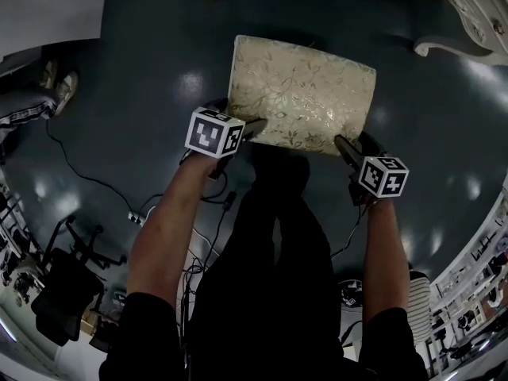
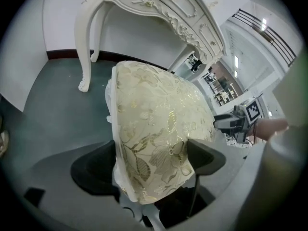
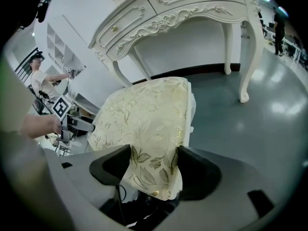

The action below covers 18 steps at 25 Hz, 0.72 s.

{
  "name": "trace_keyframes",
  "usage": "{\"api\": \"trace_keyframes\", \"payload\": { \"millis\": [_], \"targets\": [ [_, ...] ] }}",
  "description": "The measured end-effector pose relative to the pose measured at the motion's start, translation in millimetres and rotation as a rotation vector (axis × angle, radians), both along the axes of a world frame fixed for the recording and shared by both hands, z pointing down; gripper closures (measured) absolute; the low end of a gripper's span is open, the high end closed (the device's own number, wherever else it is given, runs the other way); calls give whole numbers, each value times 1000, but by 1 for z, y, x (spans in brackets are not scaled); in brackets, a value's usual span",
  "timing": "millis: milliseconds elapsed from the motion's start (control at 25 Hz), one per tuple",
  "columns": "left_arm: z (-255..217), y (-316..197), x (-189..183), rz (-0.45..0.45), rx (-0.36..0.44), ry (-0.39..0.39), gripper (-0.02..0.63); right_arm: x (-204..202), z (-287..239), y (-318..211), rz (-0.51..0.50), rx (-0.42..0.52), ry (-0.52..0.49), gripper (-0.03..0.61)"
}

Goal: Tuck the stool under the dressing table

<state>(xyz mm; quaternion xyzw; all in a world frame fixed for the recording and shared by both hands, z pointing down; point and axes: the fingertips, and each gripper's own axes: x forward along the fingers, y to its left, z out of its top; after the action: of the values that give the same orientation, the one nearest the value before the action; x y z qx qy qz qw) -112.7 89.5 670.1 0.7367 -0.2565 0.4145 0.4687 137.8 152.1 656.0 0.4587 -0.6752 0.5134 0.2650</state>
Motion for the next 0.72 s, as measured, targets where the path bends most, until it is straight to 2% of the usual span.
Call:
{"api": "trace_keyframes", "payload": {
  "millis": [120,280,440,720],
  "targets": [
    [5,-10,3,16,14,11,153,2,5,-6,32,22,15,249],
    [-4,-43,14,-38,46,65,153,15,-5,-40,76,88,15,249],
    [6,-64,12,-57,29,11,152,14,6,-75,-8,41,71,253],
    [1,-101,5,-104,42,16,152,9,-1,-123,-21,106,40,255]
  ]
}}
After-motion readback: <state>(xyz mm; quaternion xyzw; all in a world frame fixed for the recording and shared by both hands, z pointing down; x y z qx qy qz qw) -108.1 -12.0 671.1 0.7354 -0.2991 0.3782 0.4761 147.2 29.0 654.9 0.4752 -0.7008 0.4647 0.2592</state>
